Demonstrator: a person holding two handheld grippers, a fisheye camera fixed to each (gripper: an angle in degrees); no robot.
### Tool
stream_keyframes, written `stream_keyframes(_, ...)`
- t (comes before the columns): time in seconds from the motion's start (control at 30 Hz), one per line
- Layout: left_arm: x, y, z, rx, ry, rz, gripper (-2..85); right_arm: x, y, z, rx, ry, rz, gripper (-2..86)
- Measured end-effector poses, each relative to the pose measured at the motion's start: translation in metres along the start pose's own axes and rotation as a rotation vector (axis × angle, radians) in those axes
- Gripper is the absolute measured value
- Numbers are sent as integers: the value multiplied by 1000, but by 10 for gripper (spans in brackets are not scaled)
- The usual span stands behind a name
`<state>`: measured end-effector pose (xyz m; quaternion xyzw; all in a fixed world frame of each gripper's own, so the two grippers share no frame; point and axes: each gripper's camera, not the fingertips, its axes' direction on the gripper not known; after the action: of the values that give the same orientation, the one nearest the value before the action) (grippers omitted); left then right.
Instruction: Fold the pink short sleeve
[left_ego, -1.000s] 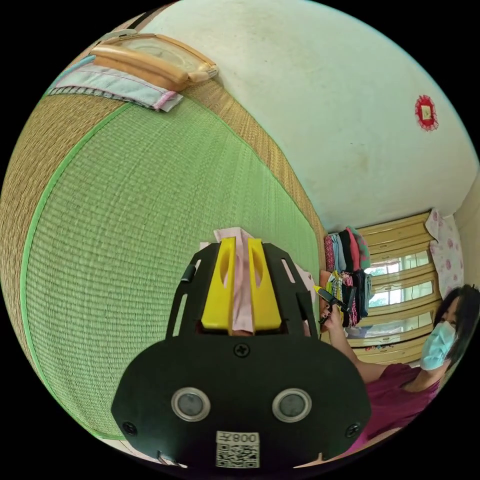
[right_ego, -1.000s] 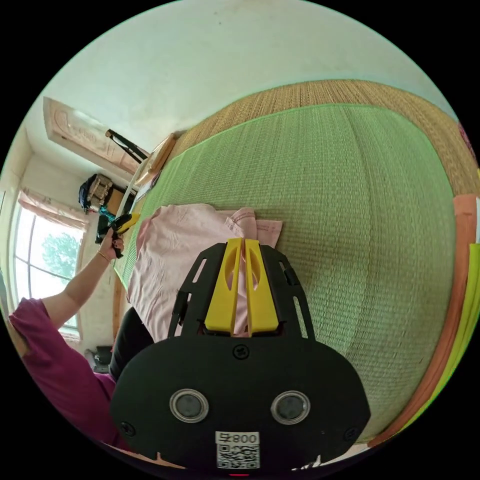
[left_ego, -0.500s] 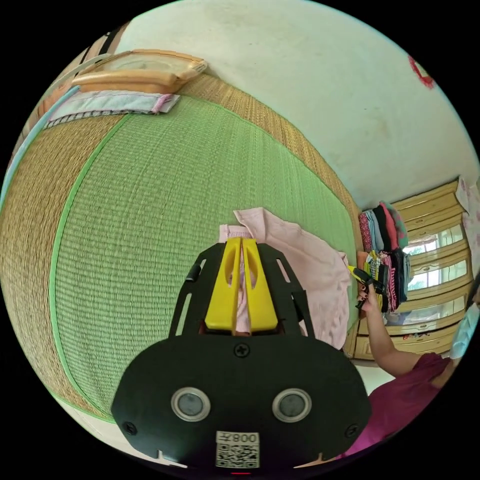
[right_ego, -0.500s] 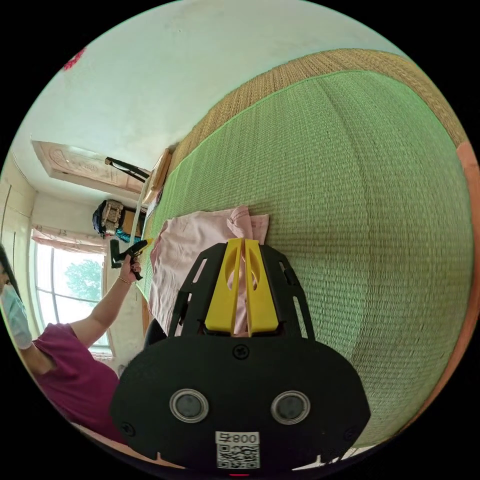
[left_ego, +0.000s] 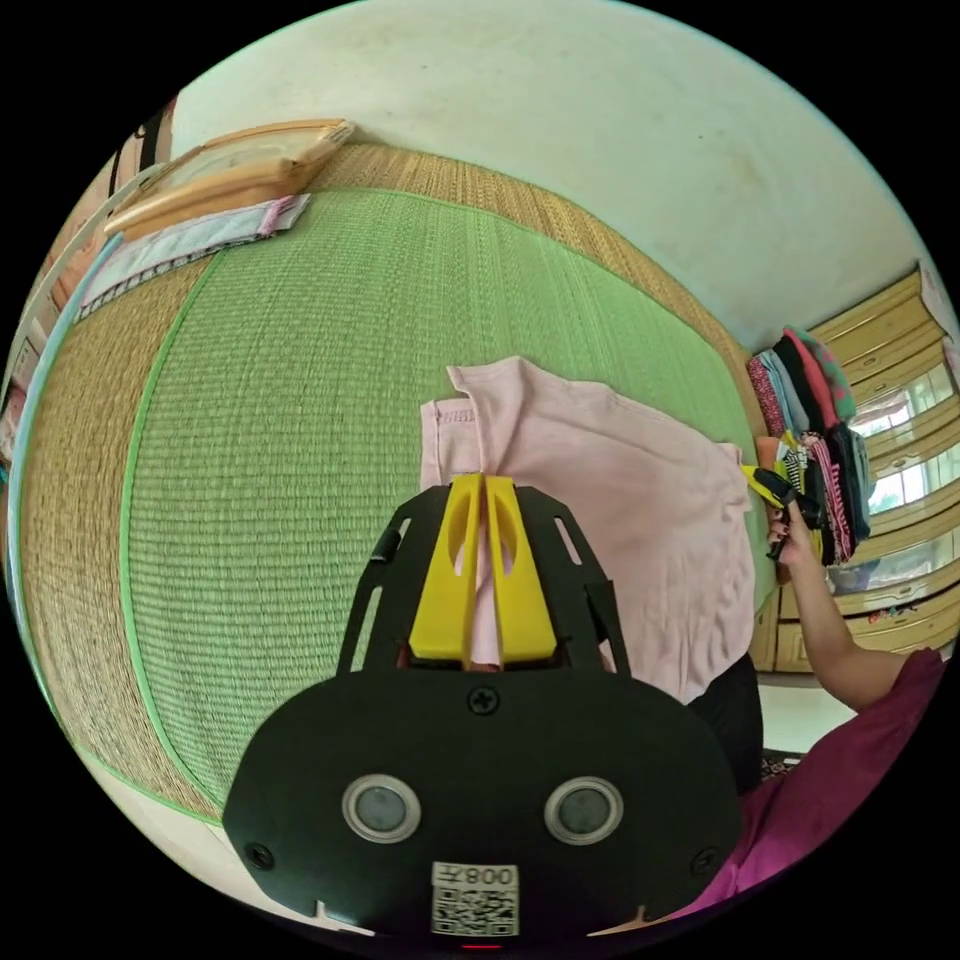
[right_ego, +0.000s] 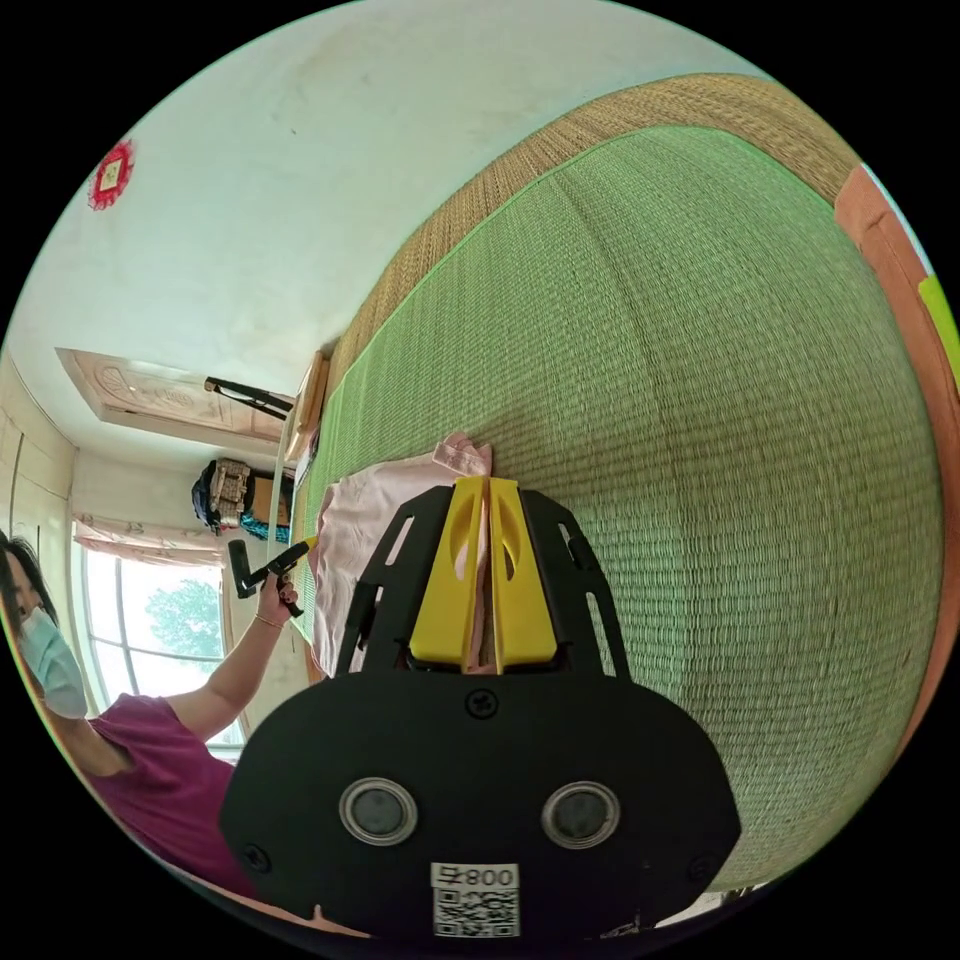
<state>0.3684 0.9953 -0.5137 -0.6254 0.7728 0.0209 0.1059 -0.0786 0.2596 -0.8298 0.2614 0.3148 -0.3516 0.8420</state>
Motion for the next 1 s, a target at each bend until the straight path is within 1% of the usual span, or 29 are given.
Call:
stream_keyframes(0.13, -25, 16, -23, 51, 54, -93, 10, -16, 10, -10, 17, 9, -30, 6)
stream_keyframes(0.27, -53, 36, -34, 59, 105, -198, 10, -35, 25, -25, 55, 29, -53, 5)
stream_keyframes(0.33, -59, 45, -43, 81, 116, -213, 13, -39, 31, -33, 78, 31, -47, 5)
stream_keyframes(0.5, -55, 61, -71, 143, 158, -175, 23, -38, 42, -58, 135, 24, 10, 3)
stream_keyframes(0.63, -38, 73, -96, 197, 174, -102, 26, -48, 50, -71, 166, -3, 19, 1)
stream_keyframes(0.7, -35, 77, -98, 181, 166, -85, 25, -64, 56, -66, 144, -48, -7, 1)
stream_keyframes(0.73, -37, 79, -95, 145, 154, -85, 24, -69, 57, -62, 127, -51, -17, 1)
stream_keyframes(0.83, -53, 84, -89, 69, 89, -130, 16, -96, 60, -35, 20, 0, -72, 1)
stream_keyframes(0.9, -67, 88, -95, 87, 140, -182, 11, -105, 56, -13, -69, 91, -89, 0)
stream_keyframes(0.93, -74, 89, -100, 88, 165, -211, 10, -105, 55, -11, -72, 93, -87, 0)
stream_keyframes(0.97, -78, 91, -108, 95, 160, -220, 10, -105, 51, -15, -63, 48, -75, 0)
stream_keyframes(1.0, -78, 91, -113, 100, 157, -218, 10, -108, 47, -19, -68, 47, -70, 1)
